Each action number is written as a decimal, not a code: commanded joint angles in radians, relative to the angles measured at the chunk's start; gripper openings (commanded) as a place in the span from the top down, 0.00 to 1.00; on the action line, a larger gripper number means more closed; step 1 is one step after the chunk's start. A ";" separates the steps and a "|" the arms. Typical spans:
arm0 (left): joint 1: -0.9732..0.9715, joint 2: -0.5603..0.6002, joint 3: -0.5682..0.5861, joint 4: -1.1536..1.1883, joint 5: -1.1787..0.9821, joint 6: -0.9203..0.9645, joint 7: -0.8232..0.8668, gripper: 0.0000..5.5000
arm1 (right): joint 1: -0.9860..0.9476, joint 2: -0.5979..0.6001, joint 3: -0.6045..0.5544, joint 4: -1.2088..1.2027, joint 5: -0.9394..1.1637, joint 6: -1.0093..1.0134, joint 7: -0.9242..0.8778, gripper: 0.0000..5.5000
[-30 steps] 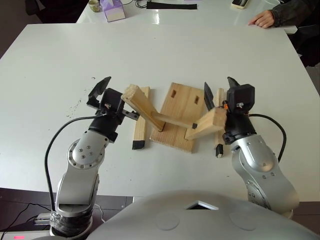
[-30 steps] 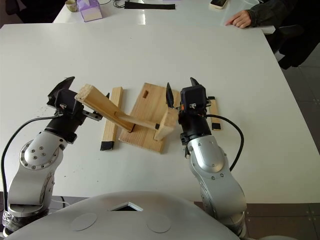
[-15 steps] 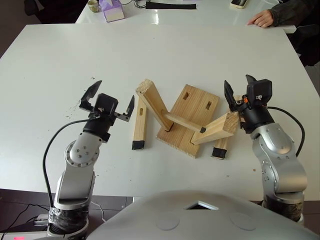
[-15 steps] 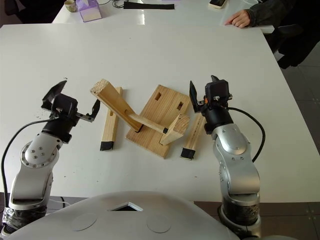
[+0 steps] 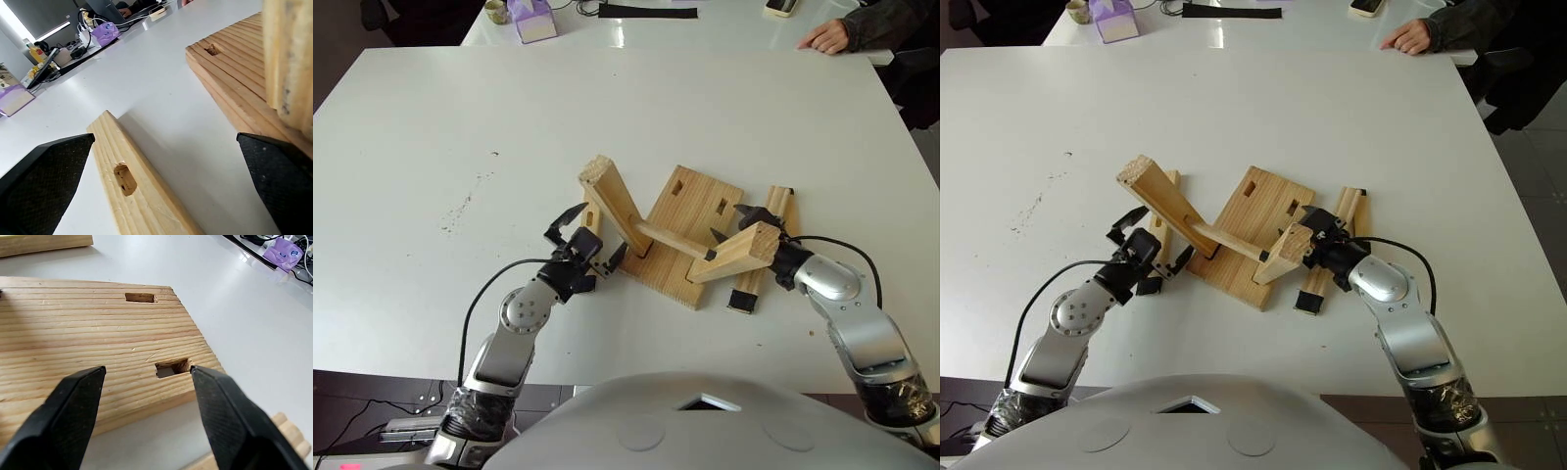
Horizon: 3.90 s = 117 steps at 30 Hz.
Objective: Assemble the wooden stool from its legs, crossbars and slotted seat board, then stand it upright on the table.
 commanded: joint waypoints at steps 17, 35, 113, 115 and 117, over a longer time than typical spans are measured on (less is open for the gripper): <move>-0.072 0.030 0.128 0.302 0.018 0.199 0.060 0.02 | -0.078 -0.018 -0.059 0.153 -0.060 -0.158 0.002 0.41; -0.057 0.102 0.143 -0.002 -0.074 0.312 -0.089 0.02 | -0.282 -0.034 -0.073 0.434 -0.117 -0.397 -0.001 0.41; -0.573 0.209 0.177 0.465 -0.164 0.172 -0.269 0.02 | -0.641 -0.081 0.018 0.843 -0.159 -0.812 0.143 0.41; -0.459 0.240 0.132 0.275 -0.197 0.251 -0.352 0.02 | -0.695 -0.053 0.040 0.989 -0.231 -0.894 0.049 0.41; -0.392 0.259 0.101 0.140 -0.212 0.339 -0.391 0.02 | -0.743 -0.033 0.066 1.124 -0.294 -0.958 -0.030 0.41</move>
